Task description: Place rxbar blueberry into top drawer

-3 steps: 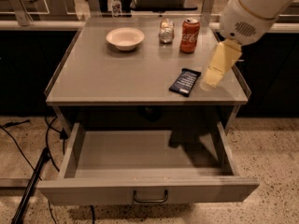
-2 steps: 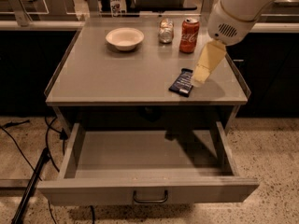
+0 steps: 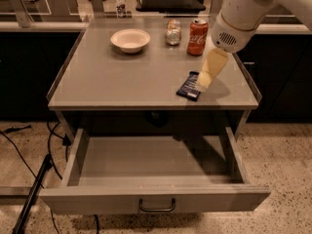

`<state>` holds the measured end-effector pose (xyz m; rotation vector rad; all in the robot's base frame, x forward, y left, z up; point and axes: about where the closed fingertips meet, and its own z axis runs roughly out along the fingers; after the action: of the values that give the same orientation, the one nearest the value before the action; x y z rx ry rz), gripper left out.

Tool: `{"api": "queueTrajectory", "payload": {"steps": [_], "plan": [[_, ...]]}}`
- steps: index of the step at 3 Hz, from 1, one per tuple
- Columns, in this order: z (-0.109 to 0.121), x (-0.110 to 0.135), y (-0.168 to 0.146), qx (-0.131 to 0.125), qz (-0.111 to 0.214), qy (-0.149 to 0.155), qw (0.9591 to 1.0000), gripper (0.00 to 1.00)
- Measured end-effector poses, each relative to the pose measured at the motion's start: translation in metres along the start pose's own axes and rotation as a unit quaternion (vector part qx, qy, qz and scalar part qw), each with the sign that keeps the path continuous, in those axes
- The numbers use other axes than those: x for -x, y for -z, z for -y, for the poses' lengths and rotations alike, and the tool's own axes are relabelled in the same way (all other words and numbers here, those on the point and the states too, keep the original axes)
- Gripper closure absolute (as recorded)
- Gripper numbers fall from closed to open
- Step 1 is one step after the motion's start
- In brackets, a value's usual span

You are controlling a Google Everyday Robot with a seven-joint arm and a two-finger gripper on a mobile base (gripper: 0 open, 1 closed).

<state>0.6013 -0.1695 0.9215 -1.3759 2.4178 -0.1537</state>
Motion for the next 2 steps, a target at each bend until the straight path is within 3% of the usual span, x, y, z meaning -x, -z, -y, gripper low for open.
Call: {"api": "queueTrajectory", "payload": {"steps": [1, 2], "plan": [[0.0, -0.017, -0.017, 0.01, 0.006, -0.02, 0.9997, 0.0], [-0.002, -0.031, -0.037, 0.026, 0.036, -0.046, 0.998, 0.0]]}}
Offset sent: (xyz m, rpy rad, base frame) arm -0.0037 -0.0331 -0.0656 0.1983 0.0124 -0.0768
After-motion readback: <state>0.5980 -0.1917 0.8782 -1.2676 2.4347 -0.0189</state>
